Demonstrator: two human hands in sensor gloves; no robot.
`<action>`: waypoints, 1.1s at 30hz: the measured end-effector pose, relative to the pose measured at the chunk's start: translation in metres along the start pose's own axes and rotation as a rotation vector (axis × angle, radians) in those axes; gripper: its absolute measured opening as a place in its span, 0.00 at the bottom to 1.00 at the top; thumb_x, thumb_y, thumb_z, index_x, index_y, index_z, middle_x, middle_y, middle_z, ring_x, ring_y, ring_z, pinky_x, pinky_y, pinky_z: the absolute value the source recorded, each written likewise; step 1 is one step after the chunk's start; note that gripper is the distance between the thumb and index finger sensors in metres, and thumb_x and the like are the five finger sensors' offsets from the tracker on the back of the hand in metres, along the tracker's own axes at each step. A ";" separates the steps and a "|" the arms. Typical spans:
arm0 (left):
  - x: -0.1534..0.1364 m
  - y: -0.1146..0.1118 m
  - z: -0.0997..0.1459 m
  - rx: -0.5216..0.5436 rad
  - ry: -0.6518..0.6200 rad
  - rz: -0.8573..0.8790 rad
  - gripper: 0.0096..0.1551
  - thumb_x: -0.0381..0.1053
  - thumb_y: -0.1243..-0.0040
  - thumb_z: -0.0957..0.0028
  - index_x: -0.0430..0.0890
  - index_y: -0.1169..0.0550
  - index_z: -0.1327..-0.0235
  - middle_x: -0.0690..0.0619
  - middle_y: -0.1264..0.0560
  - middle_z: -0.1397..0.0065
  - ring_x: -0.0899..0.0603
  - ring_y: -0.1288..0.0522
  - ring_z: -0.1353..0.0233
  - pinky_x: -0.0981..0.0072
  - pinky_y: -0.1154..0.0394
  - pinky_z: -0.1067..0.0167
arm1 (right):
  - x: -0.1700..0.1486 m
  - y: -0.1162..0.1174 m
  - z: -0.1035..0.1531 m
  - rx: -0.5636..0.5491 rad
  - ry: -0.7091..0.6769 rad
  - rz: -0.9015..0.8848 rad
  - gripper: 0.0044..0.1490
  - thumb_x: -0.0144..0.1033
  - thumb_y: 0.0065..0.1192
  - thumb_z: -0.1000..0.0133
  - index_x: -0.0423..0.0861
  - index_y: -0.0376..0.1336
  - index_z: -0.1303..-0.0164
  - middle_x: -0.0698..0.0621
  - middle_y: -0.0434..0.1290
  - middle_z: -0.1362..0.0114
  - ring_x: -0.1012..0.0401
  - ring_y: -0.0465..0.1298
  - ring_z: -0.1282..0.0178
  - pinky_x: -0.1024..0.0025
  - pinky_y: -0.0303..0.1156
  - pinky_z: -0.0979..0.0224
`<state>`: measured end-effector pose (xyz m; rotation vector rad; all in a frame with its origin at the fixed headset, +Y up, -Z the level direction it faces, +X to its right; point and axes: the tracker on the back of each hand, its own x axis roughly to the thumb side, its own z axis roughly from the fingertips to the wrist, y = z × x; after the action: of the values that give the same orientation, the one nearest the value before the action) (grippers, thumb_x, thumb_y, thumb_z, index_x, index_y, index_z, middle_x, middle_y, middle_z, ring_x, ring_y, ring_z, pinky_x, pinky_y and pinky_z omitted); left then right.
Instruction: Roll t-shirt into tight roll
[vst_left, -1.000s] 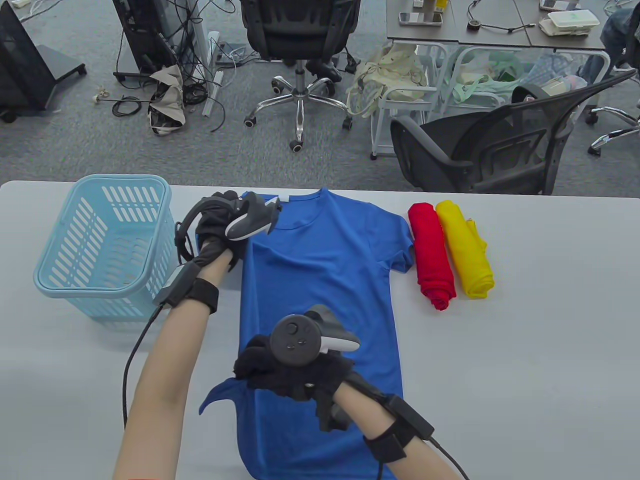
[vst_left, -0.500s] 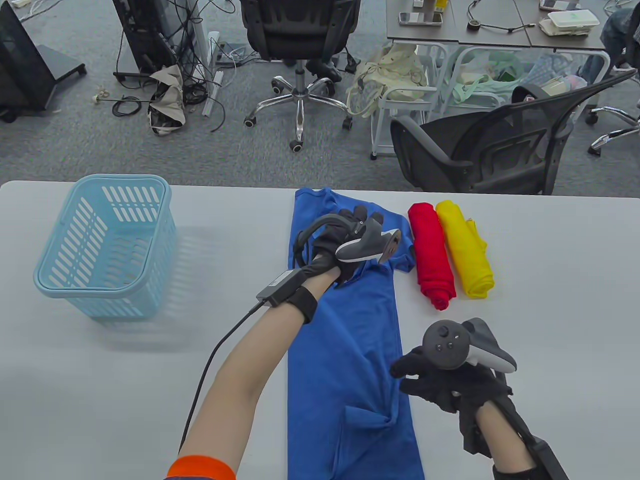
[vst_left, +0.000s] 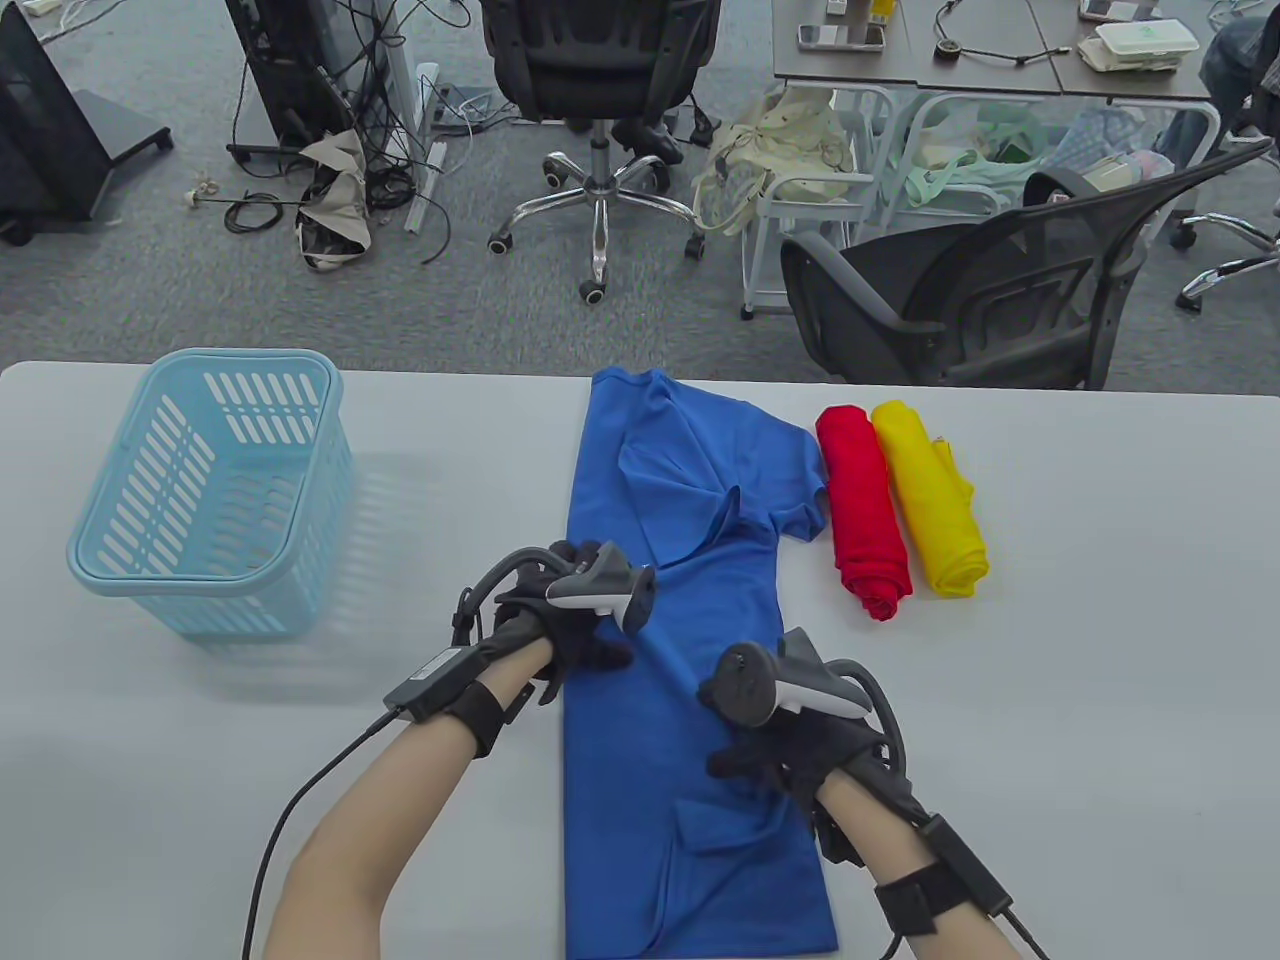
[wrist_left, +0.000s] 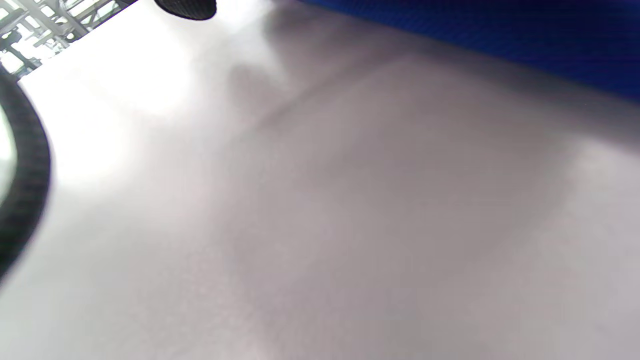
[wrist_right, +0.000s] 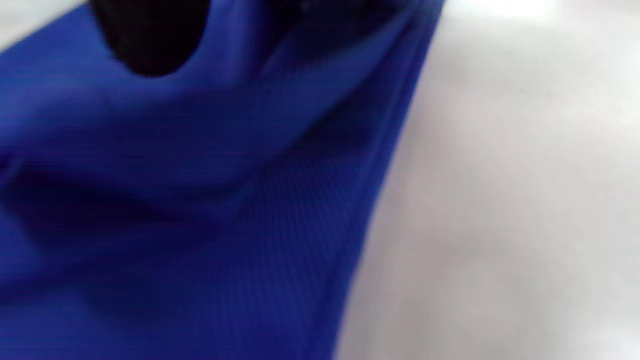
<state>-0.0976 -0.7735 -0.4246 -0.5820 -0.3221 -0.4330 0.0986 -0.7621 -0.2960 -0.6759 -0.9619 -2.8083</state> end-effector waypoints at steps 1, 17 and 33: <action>-0.005 -0.001 0.000 -0.009 0.014 0.057 0.54 0.74 0.71 0.57 0.53 0.67 0.23 0.39 0.67 0.14 0.29 0.61 0.15 0.31 0.47 0.22 | 0.003 0.005 0.002 0.063 -0.026 0.074 0.73 0.64 0.68 0.49 0.51 0.28 0.11 0.42 0.27 0.10 0.38 0.32 0.10 0.35 0.40 0.18; 0.023 -0.071 0.068 0.002 -0.143 0.040 0.52 0.72 0.89 0.55 0.45 0.80 0.30 0.32 0.76 0.19 0.24 0.68 0.18 0.28 0.55 0.24 | 0.003 0.003 -0.013 -0.023 0.037 -0.020 0.55 0.60 0.45 0.35 0.49 0.25 0.12 0.39 0.27 0.11 0.36 0.30 0.12 0.35 0.40 0.19; 0.027 -0.106 0.115 -0.019 -0.199 0.091 0.57 0.75 0.84 0.54 0.41 0.78 0.28 0.35 0.77 0.20 0.25 0.70 0.20 0.30 0.60 0.24 | 0.020 -0.068 -0.021 -0.184 0.107 0.065 0.44 0.46 0.57 0.34 0.51 0.43 0.11 0.41 0.49 0.11 0.42 0.58 0.15 0.41 0.55 0.21</action>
<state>-0.1446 -0.7939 -0.2744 -0.6575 -0.4803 -0.2906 0.0571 -0.7196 -0.3402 -0.5579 -0.6571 -2.8652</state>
